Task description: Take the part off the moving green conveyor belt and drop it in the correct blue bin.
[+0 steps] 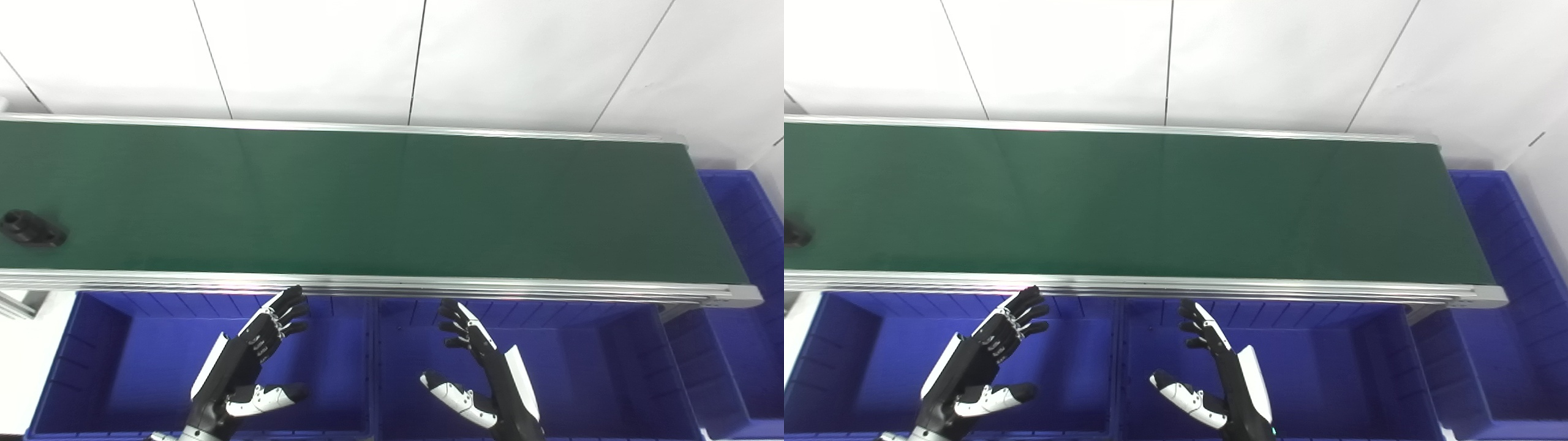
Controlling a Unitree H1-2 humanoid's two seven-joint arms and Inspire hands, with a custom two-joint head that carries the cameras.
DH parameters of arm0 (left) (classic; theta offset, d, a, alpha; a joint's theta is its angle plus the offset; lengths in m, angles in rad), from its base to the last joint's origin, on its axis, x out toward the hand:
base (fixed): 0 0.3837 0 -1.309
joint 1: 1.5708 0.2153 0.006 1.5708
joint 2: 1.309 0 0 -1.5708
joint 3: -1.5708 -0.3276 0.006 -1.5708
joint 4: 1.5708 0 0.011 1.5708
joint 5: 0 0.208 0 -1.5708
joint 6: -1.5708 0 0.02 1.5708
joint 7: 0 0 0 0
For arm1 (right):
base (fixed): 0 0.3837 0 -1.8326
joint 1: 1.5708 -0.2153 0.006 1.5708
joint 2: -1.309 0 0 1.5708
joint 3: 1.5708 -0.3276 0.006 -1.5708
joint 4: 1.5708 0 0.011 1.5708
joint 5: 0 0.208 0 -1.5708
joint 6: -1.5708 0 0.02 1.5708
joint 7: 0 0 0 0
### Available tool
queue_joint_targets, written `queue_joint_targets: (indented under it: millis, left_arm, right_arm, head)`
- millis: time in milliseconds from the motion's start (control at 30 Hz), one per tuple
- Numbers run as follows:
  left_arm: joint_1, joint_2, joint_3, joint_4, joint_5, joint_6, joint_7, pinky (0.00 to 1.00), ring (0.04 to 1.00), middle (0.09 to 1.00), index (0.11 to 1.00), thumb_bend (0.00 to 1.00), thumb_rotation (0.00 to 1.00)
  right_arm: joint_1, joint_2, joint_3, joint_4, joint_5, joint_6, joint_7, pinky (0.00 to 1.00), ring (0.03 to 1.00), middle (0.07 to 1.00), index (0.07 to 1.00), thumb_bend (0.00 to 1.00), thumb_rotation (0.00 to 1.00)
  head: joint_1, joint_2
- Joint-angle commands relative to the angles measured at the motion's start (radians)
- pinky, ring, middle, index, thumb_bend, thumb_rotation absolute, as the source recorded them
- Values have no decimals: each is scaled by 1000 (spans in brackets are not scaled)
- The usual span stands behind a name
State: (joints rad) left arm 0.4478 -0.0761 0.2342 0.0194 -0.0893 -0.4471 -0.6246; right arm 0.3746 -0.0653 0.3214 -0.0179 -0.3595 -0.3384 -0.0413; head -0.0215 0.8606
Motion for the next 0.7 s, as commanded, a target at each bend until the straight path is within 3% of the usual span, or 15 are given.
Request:
queue_joint_targets:
  millis: [0, 667]
  left_arm:
    - [6, 5, -4, -27, -5, -23, -3, 810, 875, 907, 894, 634, 360]
    - [16, 3, 4, -37, -17, -23, -20, 808, 870, 901, 892, 655, 371]
  right_arm:
    - [-1, 10, 4, -22, 8, -56, -7, 719, 810, 863, 898, 662, 624]
    - [9, 8, 9, -27, -2, -62, -12, 709, 813, 865, 899, 645, 619]
  head:
    - [2, 1]
    - [8, -14]
